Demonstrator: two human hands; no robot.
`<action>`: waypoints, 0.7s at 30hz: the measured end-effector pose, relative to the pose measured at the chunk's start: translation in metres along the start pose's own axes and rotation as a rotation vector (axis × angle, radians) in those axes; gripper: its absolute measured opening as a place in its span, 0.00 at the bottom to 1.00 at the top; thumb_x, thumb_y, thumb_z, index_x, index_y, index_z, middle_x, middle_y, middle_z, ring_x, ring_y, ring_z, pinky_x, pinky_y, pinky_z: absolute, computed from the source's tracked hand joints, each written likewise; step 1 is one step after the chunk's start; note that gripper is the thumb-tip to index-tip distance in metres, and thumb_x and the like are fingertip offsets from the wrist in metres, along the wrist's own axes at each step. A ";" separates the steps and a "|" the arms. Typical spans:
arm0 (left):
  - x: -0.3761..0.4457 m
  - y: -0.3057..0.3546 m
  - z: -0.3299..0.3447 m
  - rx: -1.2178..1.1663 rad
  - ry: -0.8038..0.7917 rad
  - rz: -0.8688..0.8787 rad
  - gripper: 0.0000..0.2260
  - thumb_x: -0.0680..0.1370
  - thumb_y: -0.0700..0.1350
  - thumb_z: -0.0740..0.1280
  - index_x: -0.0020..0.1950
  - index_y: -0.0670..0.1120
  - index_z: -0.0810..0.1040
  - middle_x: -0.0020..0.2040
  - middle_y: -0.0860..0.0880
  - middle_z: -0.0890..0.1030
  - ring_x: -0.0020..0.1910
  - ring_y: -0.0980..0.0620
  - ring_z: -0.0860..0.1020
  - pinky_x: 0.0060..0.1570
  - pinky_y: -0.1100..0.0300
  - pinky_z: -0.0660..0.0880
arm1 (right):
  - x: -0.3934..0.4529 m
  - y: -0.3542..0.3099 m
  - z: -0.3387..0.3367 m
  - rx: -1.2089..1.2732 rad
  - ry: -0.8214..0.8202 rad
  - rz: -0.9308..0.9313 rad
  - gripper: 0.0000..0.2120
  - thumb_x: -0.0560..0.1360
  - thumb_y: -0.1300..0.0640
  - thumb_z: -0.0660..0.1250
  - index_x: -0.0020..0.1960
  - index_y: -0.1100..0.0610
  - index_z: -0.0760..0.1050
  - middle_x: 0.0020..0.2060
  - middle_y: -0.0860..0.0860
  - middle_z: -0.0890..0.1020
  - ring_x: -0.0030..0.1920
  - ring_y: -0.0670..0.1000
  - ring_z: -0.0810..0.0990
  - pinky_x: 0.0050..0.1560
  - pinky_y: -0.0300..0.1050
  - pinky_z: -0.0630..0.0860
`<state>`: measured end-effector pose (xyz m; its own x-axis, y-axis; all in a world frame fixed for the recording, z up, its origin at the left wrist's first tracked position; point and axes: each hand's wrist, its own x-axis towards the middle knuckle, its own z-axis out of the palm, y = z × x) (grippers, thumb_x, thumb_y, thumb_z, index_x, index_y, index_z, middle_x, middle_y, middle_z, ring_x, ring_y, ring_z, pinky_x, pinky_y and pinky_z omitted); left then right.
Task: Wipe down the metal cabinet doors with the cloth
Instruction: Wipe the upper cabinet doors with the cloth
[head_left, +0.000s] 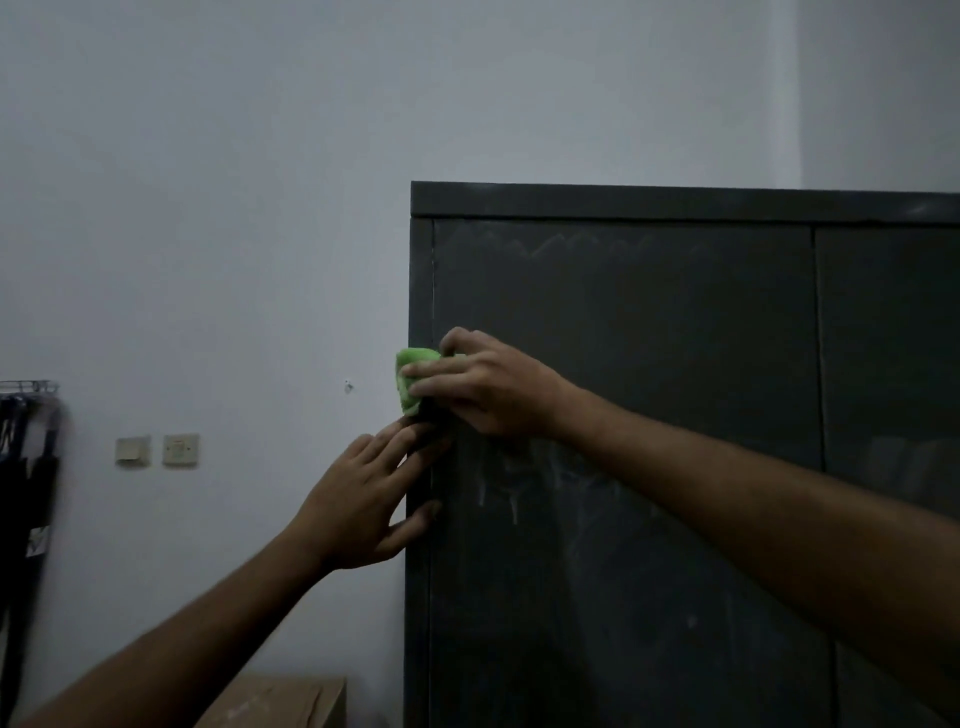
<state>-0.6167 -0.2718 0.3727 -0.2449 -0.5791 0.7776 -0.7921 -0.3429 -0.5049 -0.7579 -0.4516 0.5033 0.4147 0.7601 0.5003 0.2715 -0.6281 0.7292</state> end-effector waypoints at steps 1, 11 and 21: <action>0.000 0.004 -0.003 -0.027 0.018 -0.018 0.26 0.82 0.59 0.61 0.75 0.44 0.74 0.75 0.42 0.73 0.75 0.43 0.70 0.65 0.50 0.74 | -0.002 -0.003 -0.004 0.049 0.049 0.081 0.16 0.78 0.61 0.71 0.65 0.56 0.81 0.66 0.53 0.81 0.53 0.57 0.77 0.54 0.48 0.76; 0.075 0.039 -0.067 -1.170 0.021 -0.819 0.20 0.81 0.62 0.66 0.63 0.49 0.79 0.54 0.52 0.85 0.54 0.55 0.84 0.47 0.63 0.81 | -0.015 -0.046 -0.020 0.956 0.611 0.938 0.09 0.82 0.67 0.63 0.59 0.59 0.78 0.51 0.53 0.85 0.52 0.49 0.85 0.53 0.44 0.82; 0.117 0.021 -0.082 -0.733 0.194 -0.688 0.07 0.82 0.45 0.69 0.58 0.45 0.81 0.48 0.50 0.84 0.45 0.55 0.83 0.43 0.67 0.78 | -0.014 -0.046 -0.050 1.265 0.591 1.180 0.16 0.78 0.58 0.65 0.65 0.52 0.75 0.55 0.56 0.83 0.53 0.56 0.83 0.52 0.55 0.83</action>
<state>-0.7079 -0.2865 0.4839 0.3576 -0.2756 0.8923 -0.9261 0.0183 0.3768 -0.8202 -0.4251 0.4860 0.6040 -0.3463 0.7178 0.6329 -0.3390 -0.6961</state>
